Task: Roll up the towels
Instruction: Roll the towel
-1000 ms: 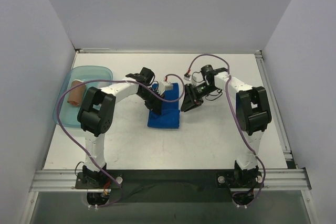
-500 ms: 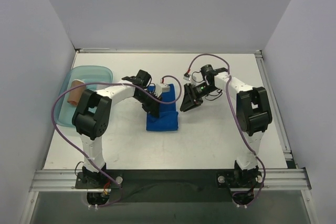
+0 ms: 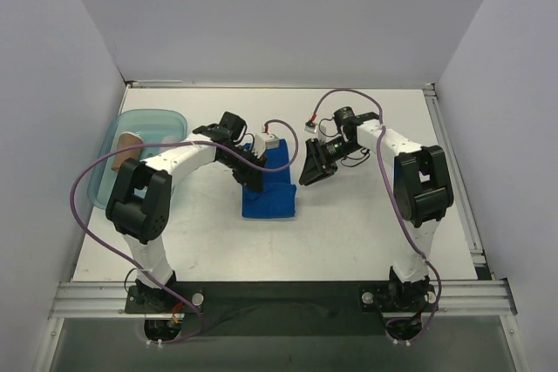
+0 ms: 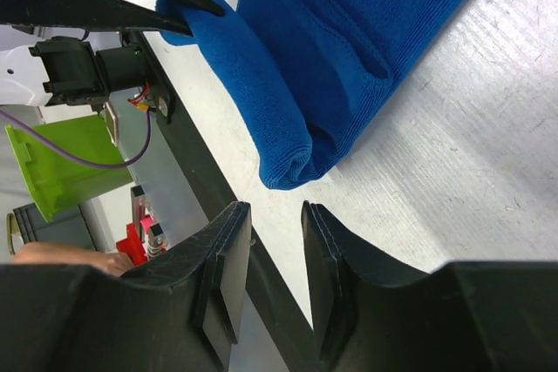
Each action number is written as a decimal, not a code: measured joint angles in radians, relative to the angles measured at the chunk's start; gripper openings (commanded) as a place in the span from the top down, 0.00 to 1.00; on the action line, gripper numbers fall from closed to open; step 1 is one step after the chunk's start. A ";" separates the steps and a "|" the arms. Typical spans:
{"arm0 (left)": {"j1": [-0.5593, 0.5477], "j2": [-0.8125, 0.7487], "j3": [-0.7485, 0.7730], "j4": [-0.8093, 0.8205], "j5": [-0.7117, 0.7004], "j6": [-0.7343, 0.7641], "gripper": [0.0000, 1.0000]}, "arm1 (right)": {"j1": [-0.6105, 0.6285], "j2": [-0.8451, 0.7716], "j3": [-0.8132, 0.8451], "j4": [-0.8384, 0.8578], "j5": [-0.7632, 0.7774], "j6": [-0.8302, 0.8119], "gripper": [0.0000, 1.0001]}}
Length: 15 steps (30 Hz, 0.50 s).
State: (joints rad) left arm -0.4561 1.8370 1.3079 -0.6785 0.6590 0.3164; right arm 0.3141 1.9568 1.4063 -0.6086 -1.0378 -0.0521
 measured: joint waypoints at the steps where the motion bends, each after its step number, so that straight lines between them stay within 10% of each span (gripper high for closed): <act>1: 0.000 -0.004 -0.003 -0.001 0.000 0.000 0.81 | 0.000 0.000 -0.001 0.000 0.000 0.000 0.69; 15: 0.063 0.048 -0.023 -0.009 0.000 0.001 0.84 | 0.006 -0.001 -0.002 0.000 0.000 0.000 0.70</act>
State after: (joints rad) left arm -0.3931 1.8847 1.2850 -0.6876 0.6594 0.3176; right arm 0.3206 1.9556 1.4048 -0.6083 -1.0378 -0.0525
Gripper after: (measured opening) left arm 0.180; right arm 0.303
